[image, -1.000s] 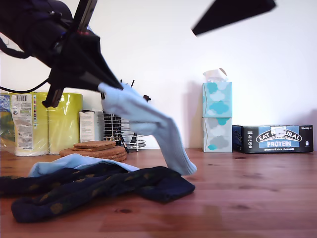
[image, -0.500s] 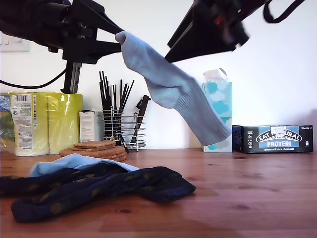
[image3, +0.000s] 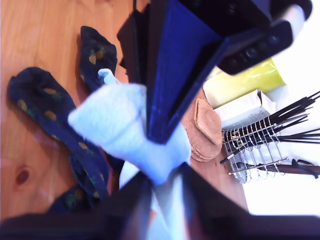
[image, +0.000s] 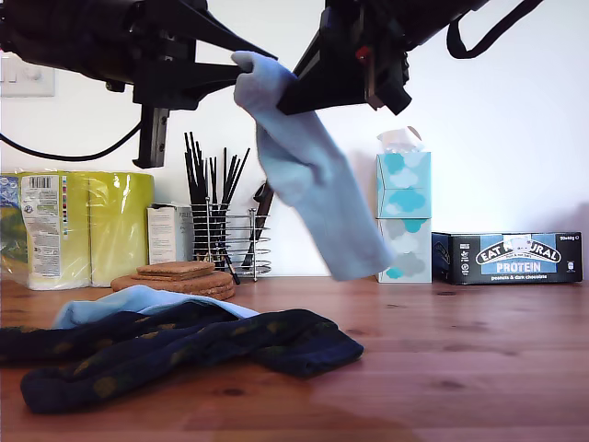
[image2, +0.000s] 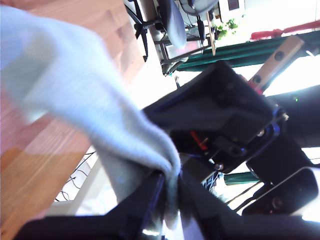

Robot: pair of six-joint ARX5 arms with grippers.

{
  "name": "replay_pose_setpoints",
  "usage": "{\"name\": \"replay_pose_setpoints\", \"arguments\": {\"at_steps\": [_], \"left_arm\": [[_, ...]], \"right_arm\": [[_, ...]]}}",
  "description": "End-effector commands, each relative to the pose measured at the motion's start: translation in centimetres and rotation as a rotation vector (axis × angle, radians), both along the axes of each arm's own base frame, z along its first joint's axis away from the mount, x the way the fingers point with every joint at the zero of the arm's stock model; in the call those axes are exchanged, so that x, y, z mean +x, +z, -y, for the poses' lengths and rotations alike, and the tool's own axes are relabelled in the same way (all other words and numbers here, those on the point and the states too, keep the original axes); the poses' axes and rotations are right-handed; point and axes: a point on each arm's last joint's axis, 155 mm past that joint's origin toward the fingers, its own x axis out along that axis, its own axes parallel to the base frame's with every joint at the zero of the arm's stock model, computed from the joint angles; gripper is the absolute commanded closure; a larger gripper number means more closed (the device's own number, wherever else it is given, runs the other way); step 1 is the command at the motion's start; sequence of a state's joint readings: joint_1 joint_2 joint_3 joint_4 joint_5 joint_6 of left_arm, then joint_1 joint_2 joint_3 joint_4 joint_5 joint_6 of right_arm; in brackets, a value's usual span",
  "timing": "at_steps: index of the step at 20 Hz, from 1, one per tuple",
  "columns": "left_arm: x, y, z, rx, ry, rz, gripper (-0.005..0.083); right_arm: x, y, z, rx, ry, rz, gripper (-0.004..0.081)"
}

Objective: Pair up the socks based on colour and pattern, by placing each sock on top of its pair

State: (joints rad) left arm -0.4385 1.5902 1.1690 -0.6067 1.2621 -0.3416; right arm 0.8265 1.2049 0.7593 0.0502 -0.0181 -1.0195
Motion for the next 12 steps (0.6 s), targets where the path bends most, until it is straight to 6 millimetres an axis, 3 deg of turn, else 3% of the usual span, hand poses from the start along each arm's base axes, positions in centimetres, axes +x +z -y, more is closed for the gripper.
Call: {"name": "replay_pose_setpoints", "arguments": {"at_steps": [1, 3, 4, 7, 10, 12], "left_arm": [[-0.2, 0.1, 0.3, -0.015, -0.014, 0.018, 0.0736], [0.1, 0.3, 0.2, -0.029, -0.016, 0.066, 0.0609], [0.5, 0.4, -0.1, -0.033, -0.010, 0.087, 0.0592], [2.1, -0.1, -1.6, -0.021, 0.037, 0.147, 0.0596], [4.3, -2.5, -3.8, 0.101, 0.112, 0.229, 0.0694], [4.9, -3.9, -5.0, 0.178, 0.134, 0.264, 0.0702]], "right_arm": [[0.2, -0.2, 0.1, -0.015, -0.016, -0.002, 0.0783], [0.2, -1.8, 1.1, -0.072, -0.037, -0.042, 0.0783], [0.1, -2.7, 1.7, -0.108, -0.052, -0.067, 0.0783], [-0.7, -5.1, 3.1, -0.218, -0.047, -0.114, 0.0783], [-1.3, -6.2, 3.8, -0.320, 0.007, -0.091, 0.0783], [-1.1, -6.7, 4.4, -0.408, 0.060, -0.028, 0.0783]]}}
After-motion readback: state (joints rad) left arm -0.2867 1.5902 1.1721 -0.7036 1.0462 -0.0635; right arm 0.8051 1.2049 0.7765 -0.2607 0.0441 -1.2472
